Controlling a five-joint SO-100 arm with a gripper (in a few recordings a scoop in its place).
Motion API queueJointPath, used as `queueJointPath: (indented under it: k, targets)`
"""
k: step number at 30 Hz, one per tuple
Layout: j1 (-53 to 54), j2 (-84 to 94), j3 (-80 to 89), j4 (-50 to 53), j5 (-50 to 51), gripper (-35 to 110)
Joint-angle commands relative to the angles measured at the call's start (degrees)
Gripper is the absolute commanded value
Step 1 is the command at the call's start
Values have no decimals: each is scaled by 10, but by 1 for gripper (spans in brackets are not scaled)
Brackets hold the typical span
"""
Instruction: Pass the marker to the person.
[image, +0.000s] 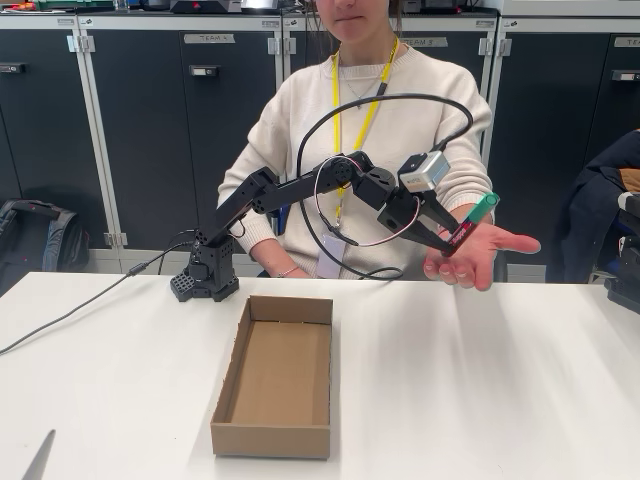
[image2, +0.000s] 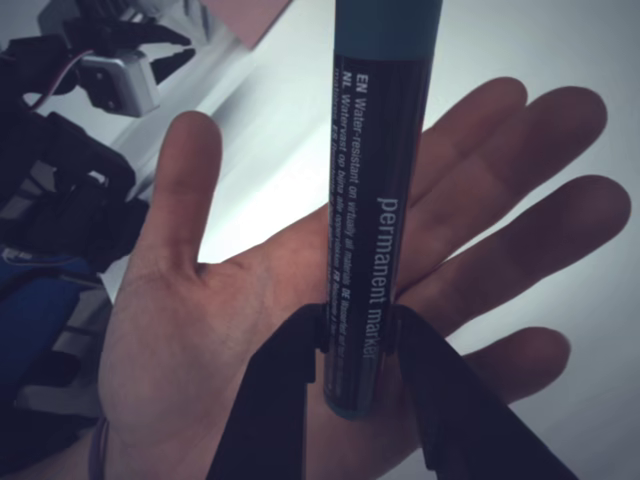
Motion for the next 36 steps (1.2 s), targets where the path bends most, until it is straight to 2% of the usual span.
queueJointPath:
  k: [1, 10, 12, 22, 29, 36]
  targets:
    - [-9, 25, 11, 24, 36, -5]
    - [-47, 42, -22, 75, 128, -5]
    - [-52, 38, -47, 94, 129, -5]
    - [-30, 55, -2, 54, 135, 1]
    - [-24, 67, 18, 40, 130, 15]
    - [-19, 73, 18, 33, 117, 17]
